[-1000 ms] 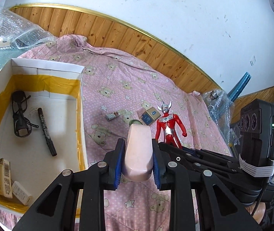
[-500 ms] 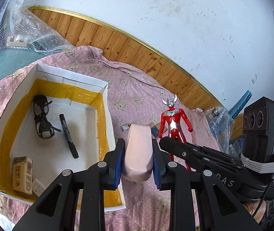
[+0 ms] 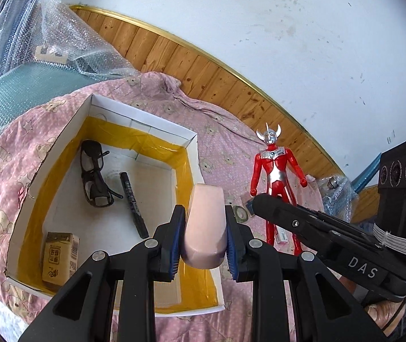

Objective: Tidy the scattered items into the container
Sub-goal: 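Carry the stapler and red figure in both grippers over the yellow-lined box, then open both grippers to drop the stapler and figure into the box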

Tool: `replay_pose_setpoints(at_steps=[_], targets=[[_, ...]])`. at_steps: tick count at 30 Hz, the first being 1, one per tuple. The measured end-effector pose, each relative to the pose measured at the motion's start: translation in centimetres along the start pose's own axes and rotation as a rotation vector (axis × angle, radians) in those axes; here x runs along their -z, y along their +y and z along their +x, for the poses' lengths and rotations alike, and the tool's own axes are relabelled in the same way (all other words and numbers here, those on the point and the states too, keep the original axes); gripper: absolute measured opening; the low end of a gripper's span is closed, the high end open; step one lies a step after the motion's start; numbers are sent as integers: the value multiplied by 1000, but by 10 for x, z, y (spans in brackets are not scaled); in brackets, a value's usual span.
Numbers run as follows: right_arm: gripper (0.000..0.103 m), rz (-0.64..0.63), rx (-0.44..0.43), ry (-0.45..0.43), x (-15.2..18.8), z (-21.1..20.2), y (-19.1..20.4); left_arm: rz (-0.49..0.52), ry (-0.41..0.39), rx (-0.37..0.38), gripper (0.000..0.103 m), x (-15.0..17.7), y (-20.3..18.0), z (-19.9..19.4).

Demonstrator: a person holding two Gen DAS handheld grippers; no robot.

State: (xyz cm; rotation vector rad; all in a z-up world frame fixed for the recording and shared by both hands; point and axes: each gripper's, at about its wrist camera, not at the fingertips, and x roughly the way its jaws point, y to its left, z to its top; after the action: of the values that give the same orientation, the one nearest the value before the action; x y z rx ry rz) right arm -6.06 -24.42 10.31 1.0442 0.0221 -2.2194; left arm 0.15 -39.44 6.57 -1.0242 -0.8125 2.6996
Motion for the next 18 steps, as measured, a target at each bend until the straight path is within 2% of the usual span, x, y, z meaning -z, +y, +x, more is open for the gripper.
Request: replay_pose_setpoints(at_steps=[18], targets=[[13, -30, -33, 76, -19, 59, 10, -79, 44, -85, 27, -8, 43, 22]])
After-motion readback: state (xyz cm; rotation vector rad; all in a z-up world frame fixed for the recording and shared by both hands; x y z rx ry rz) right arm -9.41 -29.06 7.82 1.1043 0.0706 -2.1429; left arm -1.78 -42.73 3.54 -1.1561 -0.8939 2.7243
